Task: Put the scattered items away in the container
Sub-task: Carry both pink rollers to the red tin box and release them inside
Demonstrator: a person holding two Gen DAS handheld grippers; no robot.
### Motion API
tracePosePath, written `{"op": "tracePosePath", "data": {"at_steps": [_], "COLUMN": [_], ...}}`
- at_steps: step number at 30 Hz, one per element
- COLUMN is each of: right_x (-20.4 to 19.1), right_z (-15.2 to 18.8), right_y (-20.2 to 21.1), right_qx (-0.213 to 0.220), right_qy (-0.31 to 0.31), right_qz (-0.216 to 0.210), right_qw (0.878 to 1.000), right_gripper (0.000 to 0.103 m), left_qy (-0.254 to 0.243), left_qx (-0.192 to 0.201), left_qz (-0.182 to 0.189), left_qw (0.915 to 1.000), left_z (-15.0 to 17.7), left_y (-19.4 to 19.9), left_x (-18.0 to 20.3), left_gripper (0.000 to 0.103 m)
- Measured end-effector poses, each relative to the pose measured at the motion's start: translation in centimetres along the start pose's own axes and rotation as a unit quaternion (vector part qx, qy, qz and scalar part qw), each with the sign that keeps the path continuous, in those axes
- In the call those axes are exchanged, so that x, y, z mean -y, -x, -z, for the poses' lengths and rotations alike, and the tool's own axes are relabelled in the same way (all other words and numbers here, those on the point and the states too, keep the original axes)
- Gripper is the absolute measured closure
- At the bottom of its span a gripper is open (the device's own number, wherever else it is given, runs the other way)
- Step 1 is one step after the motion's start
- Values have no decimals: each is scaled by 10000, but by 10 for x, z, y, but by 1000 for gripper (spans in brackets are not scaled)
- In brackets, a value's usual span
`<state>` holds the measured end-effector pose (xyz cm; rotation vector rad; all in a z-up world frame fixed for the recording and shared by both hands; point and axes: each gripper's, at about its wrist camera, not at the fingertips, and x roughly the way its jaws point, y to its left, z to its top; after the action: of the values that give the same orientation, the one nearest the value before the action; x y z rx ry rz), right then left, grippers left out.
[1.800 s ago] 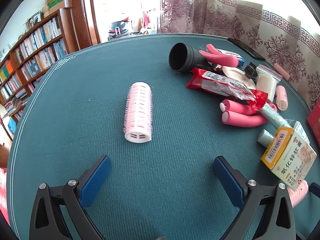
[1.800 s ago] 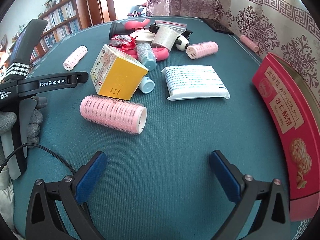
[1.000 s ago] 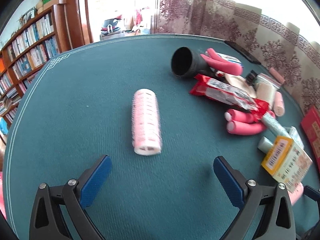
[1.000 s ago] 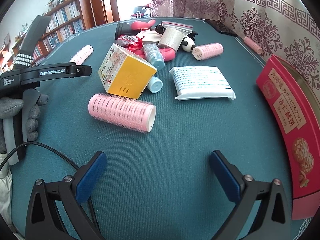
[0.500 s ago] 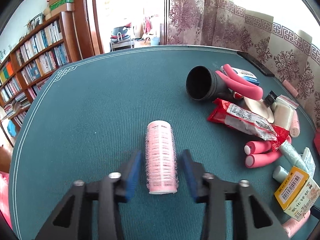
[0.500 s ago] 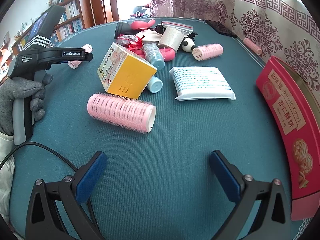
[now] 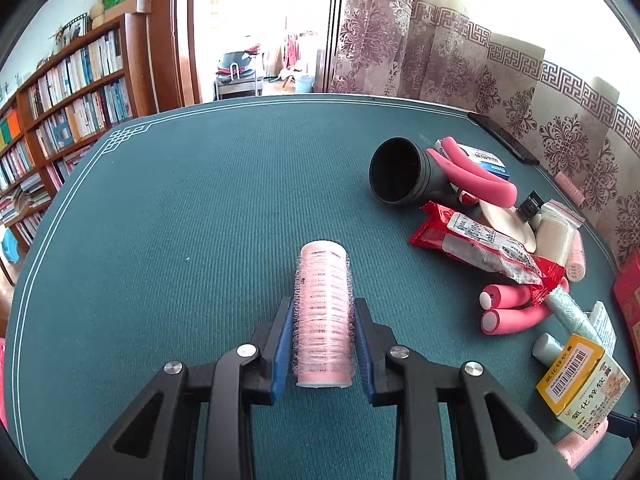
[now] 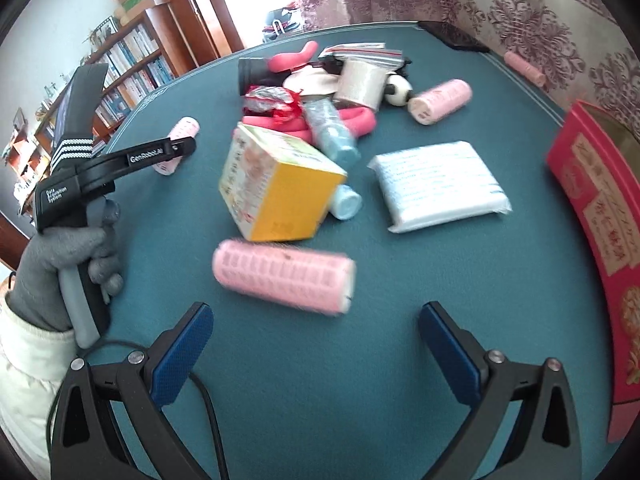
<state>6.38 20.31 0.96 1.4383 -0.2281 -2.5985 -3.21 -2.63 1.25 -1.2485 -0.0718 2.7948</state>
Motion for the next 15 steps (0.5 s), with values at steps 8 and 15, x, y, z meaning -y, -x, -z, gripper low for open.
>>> {"op": "tracePosePath", "data": {"at_steps": [8, 15], "right_x": [-36, -35], "right_z": [-17, -10], "right_y": [-29, -21], "right_qx": [43, 322], "right_qy": [357, 503], "right_qz": [710, 821], "right_qw": [9968, 9948], "right_gripper": [5, 26], "left_qy": [10, 27], "left_qx": [-1, 1], "left_qz": [4, 17], "left_qw": [10000, 10000], "left_z": [-1, -1], "left_y": [-1, -1], "left_x": [0, 0], "left_gripper": [73, 73]}}
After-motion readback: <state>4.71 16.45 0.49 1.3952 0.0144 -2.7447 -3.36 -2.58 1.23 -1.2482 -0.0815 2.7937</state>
